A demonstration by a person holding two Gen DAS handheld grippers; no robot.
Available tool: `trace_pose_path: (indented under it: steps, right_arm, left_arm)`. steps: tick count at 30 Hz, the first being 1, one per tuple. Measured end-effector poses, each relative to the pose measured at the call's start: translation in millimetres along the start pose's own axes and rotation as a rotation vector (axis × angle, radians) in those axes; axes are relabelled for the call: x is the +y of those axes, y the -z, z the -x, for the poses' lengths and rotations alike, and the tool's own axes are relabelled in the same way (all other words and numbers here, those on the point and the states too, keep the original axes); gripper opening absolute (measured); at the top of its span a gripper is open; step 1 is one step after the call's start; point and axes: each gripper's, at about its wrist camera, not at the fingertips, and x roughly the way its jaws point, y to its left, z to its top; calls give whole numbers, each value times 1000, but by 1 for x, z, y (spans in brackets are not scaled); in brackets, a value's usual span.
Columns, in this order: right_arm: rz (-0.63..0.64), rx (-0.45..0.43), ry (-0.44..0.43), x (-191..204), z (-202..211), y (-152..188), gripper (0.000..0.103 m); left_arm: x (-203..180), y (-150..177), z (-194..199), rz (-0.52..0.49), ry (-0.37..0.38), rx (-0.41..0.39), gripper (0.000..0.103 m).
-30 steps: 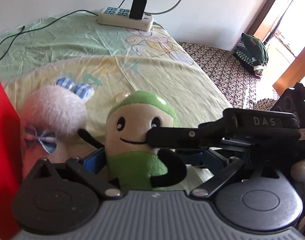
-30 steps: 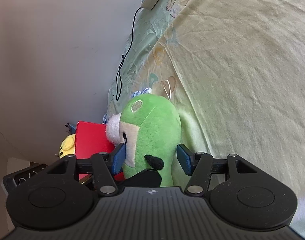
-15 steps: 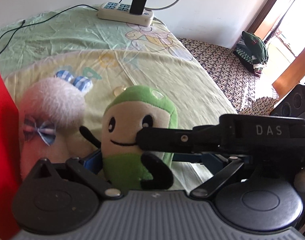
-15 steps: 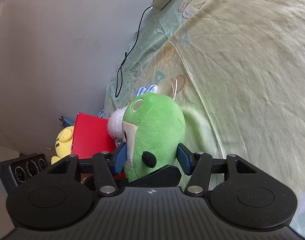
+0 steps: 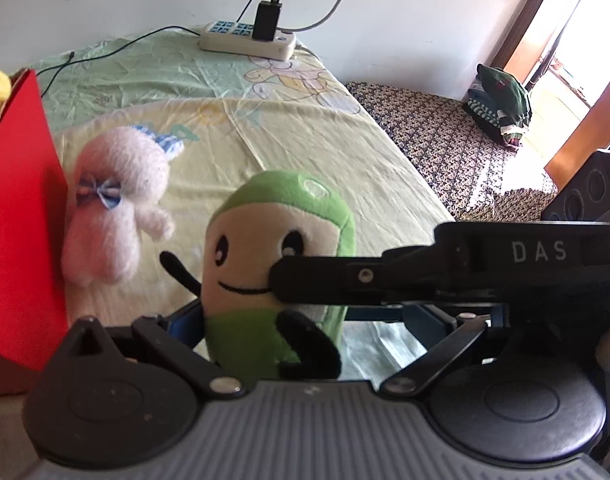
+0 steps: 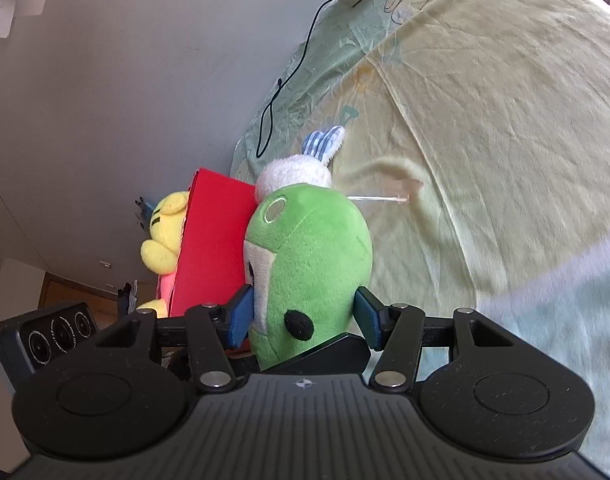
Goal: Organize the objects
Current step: 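Lift the green plush and carry it toward the red box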
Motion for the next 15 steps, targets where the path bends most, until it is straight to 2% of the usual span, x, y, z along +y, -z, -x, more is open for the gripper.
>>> trace_pose_path:
  steps: [9, 15]
  right_arm:
    - [30, 112, -37, 21, -14, 35, 57]
    - [71, 182, -42, 48, -41, 58, 57]
  left_arm:
    - [10, 40, 39, 26, -77, 7, 99]
    - [41, 60, 67, 62, -107, -1, 99]
